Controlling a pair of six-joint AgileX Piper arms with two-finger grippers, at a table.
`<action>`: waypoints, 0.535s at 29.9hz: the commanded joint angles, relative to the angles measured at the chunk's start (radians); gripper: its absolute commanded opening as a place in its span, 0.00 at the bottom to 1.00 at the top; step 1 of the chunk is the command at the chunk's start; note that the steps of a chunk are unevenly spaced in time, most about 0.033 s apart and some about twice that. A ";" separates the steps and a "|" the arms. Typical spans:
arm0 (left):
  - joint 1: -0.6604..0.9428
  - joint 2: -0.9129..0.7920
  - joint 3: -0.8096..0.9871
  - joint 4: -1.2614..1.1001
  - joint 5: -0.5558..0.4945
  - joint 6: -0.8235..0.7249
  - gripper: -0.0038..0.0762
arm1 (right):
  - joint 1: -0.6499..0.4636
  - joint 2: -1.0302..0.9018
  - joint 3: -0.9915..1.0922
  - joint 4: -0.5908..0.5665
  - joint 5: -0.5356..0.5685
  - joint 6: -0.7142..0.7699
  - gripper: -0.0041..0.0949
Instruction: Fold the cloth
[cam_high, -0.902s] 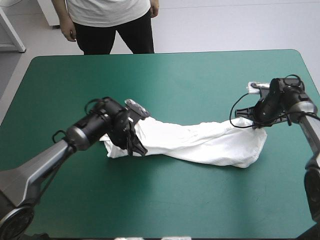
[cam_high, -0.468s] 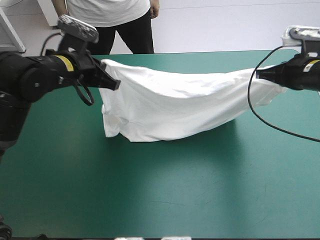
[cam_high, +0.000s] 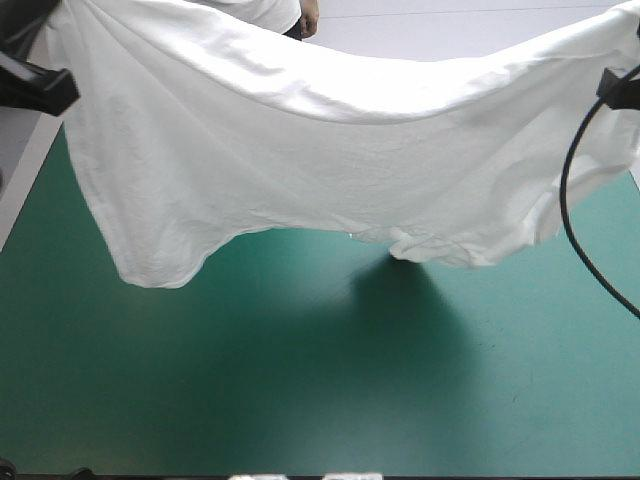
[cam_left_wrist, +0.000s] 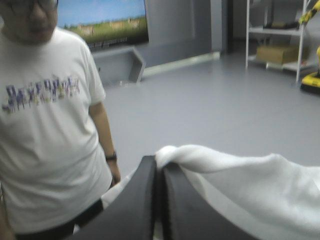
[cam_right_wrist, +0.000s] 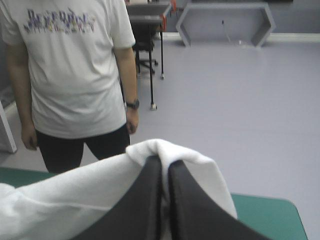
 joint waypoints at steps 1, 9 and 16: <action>0.001 -0.019 -0.095 -0.062 -0.142 0.010 0.04 | -0.003 -0.018 -0.132 0.025 -0.112 -0.011 0.02; 0.001 -0.031 -0.155 -0.109 -0.143 0.013 0.04 | -0.003 -0.018 -0.262 0.043 -0.106 -0.026 0.02; 0.001 -0.053 -0.101 0.050 0.065 -0.043 0.04 | -0.003 0.020 -0.255 0.041 0.080 0.030 0.02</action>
